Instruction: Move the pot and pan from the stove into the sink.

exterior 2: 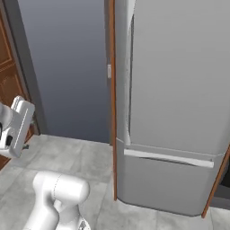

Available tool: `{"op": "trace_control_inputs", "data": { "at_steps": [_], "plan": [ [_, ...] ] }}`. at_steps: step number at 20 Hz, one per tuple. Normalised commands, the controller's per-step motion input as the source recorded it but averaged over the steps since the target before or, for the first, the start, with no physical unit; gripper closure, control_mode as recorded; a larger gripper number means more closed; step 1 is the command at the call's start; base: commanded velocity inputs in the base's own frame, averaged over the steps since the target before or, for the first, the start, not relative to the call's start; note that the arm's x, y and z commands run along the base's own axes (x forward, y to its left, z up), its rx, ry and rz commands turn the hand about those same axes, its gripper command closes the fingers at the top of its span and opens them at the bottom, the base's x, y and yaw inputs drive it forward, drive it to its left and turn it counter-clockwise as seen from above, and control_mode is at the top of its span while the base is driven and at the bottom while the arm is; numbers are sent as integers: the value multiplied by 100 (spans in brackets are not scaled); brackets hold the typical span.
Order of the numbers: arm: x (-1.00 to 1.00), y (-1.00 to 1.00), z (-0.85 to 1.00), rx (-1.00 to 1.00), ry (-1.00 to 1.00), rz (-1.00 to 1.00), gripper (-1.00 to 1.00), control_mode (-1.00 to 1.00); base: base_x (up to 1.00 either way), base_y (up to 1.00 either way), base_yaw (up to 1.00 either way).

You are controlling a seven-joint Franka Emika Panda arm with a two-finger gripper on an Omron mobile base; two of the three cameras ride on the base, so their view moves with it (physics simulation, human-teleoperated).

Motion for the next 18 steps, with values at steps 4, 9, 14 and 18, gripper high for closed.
{"op": "trace_control_inputs", "data": {
  "at_steps": [4,9,14,18],
  "plan": [
    [0,0,0,0,0,0,-100,100,3,-93,0],
    [0,0,0,0,0,0,-100,100,7,-94,0],
    [0,0,0,0,0,0,-100,100,9,-96,0],
    [0,0,0,0,0,0,-100,100,10,-95,0]
  ]
}}
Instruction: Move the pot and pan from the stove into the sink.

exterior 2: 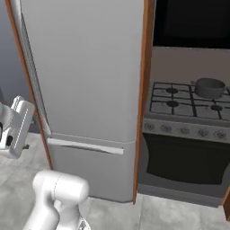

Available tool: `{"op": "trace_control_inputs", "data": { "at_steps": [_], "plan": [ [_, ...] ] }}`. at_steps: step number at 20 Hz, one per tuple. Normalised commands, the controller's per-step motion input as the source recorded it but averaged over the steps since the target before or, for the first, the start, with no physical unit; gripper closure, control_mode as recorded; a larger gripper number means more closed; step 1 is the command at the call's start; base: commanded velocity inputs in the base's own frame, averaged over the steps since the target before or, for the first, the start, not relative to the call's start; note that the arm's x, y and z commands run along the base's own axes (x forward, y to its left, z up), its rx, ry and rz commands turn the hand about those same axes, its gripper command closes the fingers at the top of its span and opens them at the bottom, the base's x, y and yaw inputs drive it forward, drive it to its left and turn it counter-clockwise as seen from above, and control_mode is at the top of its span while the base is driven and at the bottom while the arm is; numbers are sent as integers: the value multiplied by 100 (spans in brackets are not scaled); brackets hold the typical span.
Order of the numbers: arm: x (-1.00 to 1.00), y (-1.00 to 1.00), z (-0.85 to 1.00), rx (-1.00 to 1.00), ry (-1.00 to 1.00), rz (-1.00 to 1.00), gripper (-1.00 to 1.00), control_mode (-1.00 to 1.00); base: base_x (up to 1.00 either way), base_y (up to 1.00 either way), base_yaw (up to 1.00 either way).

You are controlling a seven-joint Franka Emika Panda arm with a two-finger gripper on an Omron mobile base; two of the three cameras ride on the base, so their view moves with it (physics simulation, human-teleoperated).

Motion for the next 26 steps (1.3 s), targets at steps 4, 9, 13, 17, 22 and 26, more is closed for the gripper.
{"op": "trace_control_inputs", "data": {
  "at_steps": [4,9,13,17,22,26],
  "plan": [
    [0,0,0,0,0,0,-100,100,13,-91,0],
    [0,0,0,0,0,0,-100,100,14,-87,0],
    [0,0,0,0,0,0,-100,100,13,-84,0],
    [0,0,0,0,0,0,-100,100,7,-76,0],
    [0,0,0,0,0,0,-100,100,1,-58,0],
    [0,0,0,0,0,0,-100,100,0,-7,0]
  ]
}}
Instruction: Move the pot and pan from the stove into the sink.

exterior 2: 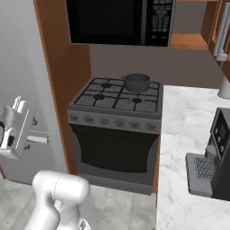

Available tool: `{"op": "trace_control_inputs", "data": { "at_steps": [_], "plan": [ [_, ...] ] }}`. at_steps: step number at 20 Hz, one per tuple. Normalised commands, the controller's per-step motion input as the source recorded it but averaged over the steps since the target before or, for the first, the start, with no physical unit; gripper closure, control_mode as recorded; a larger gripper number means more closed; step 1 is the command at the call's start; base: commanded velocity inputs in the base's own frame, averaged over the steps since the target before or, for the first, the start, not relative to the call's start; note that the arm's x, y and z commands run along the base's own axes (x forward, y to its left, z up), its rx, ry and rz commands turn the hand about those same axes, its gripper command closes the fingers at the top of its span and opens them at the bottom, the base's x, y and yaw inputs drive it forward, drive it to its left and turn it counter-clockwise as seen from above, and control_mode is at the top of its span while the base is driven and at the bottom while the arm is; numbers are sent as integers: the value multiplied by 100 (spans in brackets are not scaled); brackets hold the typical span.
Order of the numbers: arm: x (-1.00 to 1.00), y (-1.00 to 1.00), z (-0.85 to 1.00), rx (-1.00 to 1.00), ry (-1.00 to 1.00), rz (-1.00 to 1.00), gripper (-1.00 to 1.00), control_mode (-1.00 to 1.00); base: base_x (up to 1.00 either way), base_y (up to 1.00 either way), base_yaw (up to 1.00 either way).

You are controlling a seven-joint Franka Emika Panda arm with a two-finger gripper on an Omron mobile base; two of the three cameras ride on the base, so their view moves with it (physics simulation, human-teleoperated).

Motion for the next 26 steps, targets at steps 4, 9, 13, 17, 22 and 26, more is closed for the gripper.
{"op": "trace_control_inputs", "data": {
  "at_steps": [4,9,13,17,22,26],
  "plan": [
    [0,0,0,0,0,0,-100,100,32,-2,-1],
    [0,0,0,0,0,0,-100,100,71,-15,0],
    [0,0,0,0,0,0,-100,100,84,-27,0],
    [0,0,0,0,0,0,-100,100,81,-31,0],
    [0,0,0,0,0,0,-100,100,62,-45,0],
    [0,0,0,0,0,0,-100,-100,0,-4,0]
  ]
}}
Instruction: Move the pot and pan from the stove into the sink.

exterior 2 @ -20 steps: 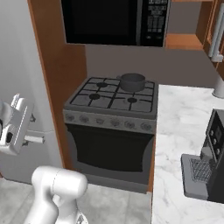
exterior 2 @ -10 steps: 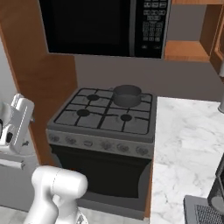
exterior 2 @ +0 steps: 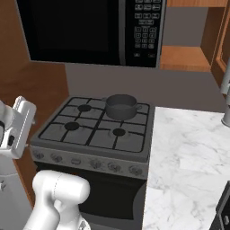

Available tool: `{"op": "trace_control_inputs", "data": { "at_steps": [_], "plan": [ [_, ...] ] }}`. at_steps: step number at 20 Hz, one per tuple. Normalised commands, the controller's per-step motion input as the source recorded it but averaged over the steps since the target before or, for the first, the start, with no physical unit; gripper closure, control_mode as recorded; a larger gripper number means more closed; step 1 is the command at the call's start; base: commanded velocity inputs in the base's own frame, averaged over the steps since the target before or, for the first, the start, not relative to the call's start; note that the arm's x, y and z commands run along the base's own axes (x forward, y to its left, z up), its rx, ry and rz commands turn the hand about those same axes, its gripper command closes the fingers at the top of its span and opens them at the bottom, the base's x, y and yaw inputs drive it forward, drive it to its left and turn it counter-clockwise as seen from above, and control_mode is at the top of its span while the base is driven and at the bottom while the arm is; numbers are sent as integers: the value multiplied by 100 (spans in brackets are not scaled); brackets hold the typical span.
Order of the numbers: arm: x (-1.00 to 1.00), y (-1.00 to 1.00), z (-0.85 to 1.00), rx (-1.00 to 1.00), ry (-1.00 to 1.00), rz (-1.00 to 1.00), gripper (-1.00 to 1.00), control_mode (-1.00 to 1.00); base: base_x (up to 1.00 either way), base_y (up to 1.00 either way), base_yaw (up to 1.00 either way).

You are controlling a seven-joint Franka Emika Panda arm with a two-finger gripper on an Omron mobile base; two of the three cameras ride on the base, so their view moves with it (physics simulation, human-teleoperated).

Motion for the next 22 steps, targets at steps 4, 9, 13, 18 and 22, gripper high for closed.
{"op": "trace_control_inputs", "data": {
  "at_steps": [4,9,13,18,22],
  "plan": [
    [20,-59,-2,4,-6,8,-100,-100,0,0,0],
    [33,-68,-1,7,-4,13,-100,-100,0,0,0],
    [45,-62,-2,6,0,12,-100,-100,0,0,0],
    [29,-55,-1,5,-3,15,-100,-100,0,0,0],
    [14,-19,-6,1,-3,9,-100,-100,0,0,0]
  ]
}}
